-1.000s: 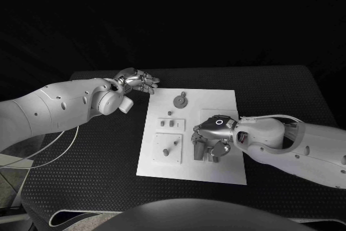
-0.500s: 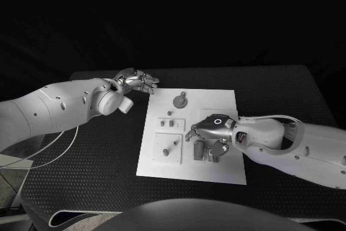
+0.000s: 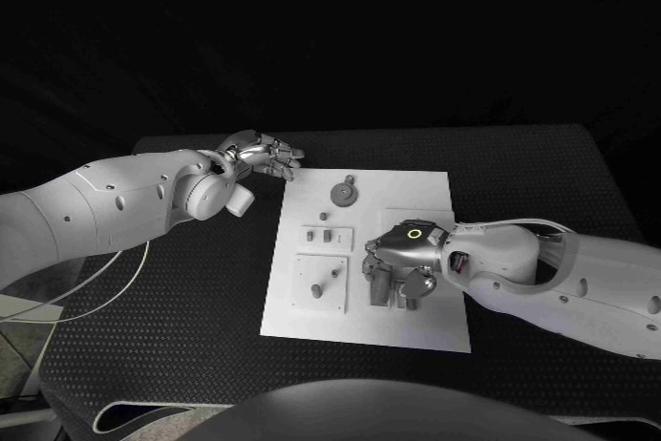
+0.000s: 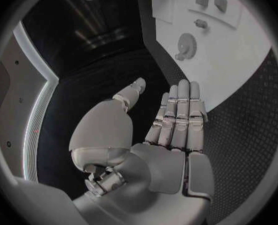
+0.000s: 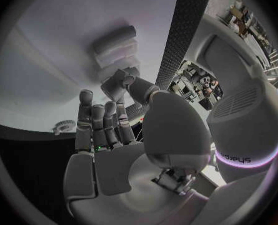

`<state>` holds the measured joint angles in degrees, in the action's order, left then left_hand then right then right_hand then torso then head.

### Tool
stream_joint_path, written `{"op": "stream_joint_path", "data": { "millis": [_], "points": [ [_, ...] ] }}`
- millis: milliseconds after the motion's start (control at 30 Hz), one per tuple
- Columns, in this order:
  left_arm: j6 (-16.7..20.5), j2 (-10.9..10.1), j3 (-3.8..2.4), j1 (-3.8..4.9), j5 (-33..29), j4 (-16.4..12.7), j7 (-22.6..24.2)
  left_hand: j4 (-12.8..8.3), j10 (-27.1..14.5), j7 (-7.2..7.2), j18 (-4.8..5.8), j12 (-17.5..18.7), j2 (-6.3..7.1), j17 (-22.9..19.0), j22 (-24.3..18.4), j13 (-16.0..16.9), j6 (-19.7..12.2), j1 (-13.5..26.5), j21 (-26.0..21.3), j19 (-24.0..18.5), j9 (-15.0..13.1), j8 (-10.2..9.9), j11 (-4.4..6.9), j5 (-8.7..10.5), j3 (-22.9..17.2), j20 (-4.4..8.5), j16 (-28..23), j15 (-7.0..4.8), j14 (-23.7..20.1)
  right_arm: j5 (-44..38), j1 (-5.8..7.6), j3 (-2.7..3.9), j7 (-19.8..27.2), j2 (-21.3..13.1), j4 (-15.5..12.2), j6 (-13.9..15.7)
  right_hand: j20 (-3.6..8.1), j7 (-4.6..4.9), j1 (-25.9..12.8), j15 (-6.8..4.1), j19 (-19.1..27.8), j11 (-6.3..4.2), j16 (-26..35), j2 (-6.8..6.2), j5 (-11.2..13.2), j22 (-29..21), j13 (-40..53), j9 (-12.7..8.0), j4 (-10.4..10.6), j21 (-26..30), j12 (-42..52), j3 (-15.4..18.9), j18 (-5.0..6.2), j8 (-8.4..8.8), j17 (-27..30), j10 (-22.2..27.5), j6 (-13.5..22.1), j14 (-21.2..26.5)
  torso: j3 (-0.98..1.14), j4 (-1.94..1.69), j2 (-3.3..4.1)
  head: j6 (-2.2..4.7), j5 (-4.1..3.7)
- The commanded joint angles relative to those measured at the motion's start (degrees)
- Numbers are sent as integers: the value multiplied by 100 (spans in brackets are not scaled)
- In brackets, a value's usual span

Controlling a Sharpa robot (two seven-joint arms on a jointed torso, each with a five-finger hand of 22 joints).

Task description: Assemble the parts on the task board

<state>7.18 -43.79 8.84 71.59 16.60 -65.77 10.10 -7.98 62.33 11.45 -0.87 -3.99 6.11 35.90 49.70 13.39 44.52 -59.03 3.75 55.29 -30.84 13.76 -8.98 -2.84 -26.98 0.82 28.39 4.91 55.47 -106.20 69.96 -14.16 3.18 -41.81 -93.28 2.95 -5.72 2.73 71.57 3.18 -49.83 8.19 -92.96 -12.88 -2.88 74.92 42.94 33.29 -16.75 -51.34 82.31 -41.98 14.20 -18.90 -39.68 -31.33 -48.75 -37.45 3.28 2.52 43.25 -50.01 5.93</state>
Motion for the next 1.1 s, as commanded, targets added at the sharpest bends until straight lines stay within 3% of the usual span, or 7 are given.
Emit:
{"op": "stream_joint_path", "data": {
  "millis": [33, 433, 967, 1100],
  "points": [
    [-100, 3, -2, 1, 28, -10, 30, 31, -40, 79, -36, 3, 21, 8, -10, -9, -22, 40, 29, -34, 2, -1, 8, -13, 1, -7, -37, 1, 35, -98, -13, 0, 47, 20, 8, -219, -13, 0, 6, 6, 48, 4, -33, 45, -13, 101, -6, 19, 1, -3, 25, 35, 80, -32, 8, 41, -40, 34, 4, 2, 0, 1, 10],
    [-102, 3, -1, 1, 29, -1, 22, 36, -40, 79, -37, 2, 21, 13, -10, -9, -22, 42, 30, -34, 1, 2, 8, -12, 5, -7, -41, 1, 35, -99, -54, 0, 51, 48, 9, -218, -20, 0, 4, 9, 61, 6, -28, 39, -13, 98, -10, 32, 2, 2, 27, 49, 80, -18, 12, 45, -18, 46, 6, 4, -1, 1, -3],
    [-114, 1, 0, 0, 46, 8, 9, 41, -41, 78, -38, 2, 20, 19, -12, -10, -25, 40, 30, -34, 0, 4, 9, -12, 8, -6, -45, 1, 36, -96, -90, 0, 56, 54, 9, -284, -47, -86, 9, 32, 106, 29, -15, 11, -14, 90, -30, 43, 6, 30, 11, 57, 80, 87, 25, 97, 149, 102, 1, 0, 1, 1, -13],
    [-117, 2, 0, 0, 49, 11, 8, 41, -41, 78, -38, 1, 20, 20, -12, -11, -26, 40, 30, -34, 0, 4, 9, -12, 9, -6, -46, 1, 36, -66, -93, 0, 119, 48, 5, -237, -50, -14, 9, 42, 104, 41, -37, 86, -14, 96, -29, 116, 3, 19, 32, 60, 80, -9, 22, 107, -45, 108, 1, 1, 0, 1, -12]
  ]
}}
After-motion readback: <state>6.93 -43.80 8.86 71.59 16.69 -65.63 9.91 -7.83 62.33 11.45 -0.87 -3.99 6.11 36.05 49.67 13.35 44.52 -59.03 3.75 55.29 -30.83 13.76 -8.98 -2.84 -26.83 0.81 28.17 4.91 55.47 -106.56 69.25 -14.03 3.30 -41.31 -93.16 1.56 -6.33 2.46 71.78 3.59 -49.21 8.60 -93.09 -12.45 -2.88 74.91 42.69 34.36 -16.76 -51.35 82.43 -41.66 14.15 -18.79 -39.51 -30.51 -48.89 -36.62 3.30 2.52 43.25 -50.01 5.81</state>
